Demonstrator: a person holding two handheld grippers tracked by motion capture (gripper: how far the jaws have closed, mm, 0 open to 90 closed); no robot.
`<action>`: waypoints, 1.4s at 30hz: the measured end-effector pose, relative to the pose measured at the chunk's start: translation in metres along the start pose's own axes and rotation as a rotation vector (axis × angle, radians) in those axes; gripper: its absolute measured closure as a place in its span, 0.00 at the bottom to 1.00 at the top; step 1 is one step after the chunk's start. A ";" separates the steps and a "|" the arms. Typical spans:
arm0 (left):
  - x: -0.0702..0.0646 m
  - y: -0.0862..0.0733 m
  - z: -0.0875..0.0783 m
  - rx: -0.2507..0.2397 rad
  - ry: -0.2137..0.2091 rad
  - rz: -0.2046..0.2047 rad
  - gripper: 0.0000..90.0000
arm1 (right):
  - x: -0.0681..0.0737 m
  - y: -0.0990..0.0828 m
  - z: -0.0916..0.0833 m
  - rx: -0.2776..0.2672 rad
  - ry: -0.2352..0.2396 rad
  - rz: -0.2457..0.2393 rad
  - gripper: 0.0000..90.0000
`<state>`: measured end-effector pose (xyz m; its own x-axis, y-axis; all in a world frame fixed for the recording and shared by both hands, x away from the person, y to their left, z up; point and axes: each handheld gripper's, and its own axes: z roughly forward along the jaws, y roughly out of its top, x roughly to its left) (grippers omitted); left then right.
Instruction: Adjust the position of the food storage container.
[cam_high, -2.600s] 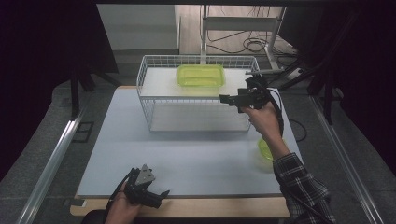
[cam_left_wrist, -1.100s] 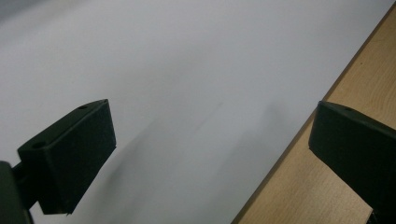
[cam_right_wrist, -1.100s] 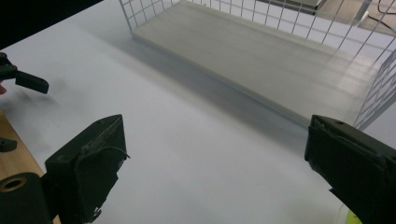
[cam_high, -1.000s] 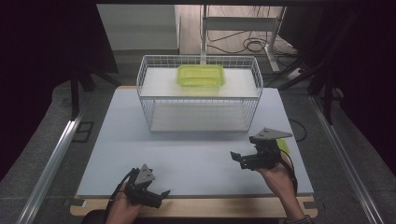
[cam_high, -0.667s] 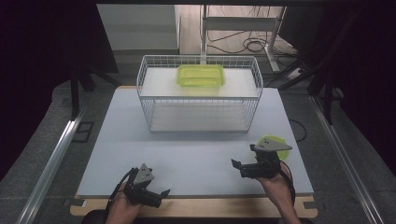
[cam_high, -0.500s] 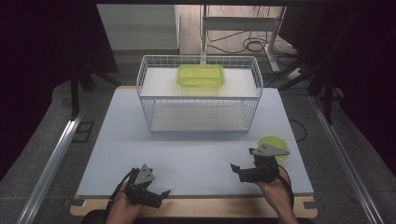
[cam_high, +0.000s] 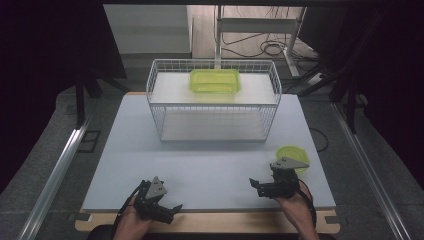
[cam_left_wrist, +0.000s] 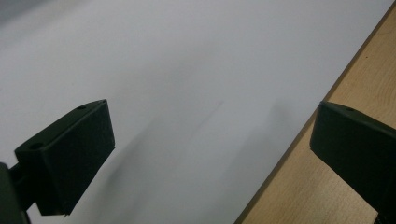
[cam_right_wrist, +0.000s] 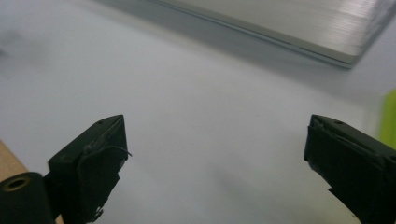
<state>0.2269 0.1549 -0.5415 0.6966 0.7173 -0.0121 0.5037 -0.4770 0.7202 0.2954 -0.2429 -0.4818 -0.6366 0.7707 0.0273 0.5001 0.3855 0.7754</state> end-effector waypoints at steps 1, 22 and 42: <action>0.000 0.000 0.000 0.001 -0.001 0.000 0.00 | -0.003 0.001 -0.002 -0.001 -0.008 0.010 0.04; -0.001 0.000 0.004 0.038 0.005 0.018 0.00 | -0.076 0.004 -0.043 -0.022 -0.172 0.149 0.94; -0.002 -0.001 0.006 0.056 0.012 0.023 0.00 | -0.141 -0.013 -0.045 -0.009 -0.325 0.265 0.99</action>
<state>0.2283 0.1510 -0.5459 0.7022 0.7119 0.0123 0.5159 -0.5205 0.6804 0.3519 -0.3796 -0.4672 -0.2676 0.9631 0.0273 0.6156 0.1491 0.7738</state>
